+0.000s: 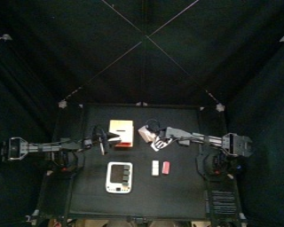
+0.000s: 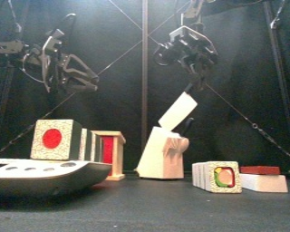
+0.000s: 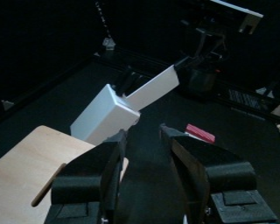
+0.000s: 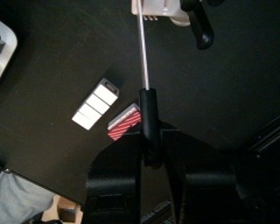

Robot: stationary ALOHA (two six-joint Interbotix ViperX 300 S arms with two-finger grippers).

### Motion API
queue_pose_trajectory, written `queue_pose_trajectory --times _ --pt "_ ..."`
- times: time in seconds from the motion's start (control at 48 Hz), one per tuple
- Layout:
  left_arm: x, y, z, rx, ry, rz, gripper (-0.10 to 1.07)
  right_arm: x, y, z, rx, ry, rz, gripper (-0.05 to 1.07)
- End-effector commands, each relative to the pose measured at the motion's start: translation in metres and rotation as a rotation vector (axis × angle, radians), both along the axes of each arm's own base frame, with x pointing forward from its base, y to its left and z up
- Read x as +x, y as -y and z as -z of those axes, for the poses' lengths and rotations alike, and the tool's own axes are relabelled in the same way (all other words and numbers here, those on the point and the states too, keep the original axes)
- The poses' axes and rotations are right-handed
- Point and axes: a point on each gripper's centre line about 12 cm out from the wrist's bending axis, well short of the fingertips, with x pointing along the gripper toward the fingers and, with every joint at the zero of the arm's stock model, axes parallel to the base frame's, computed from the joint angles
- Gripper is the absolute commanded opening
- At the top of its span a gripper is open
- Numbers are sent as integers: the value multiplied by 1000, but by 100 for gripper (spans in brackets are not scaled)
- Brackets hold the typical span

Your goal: Put cleaver in holder

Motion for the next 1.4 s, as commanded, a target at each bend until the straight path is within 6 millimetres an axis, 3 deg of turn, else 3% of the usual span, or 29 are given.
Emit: queue_pose_trajectory --times 0.0,1.375 --pt "1 -1 -4 5 13 -3 76 -2 5 -11 -8 33 14 50" --pt "0 -1 -2 4 8 -3 76 2 13 -14 27 48 42 50"
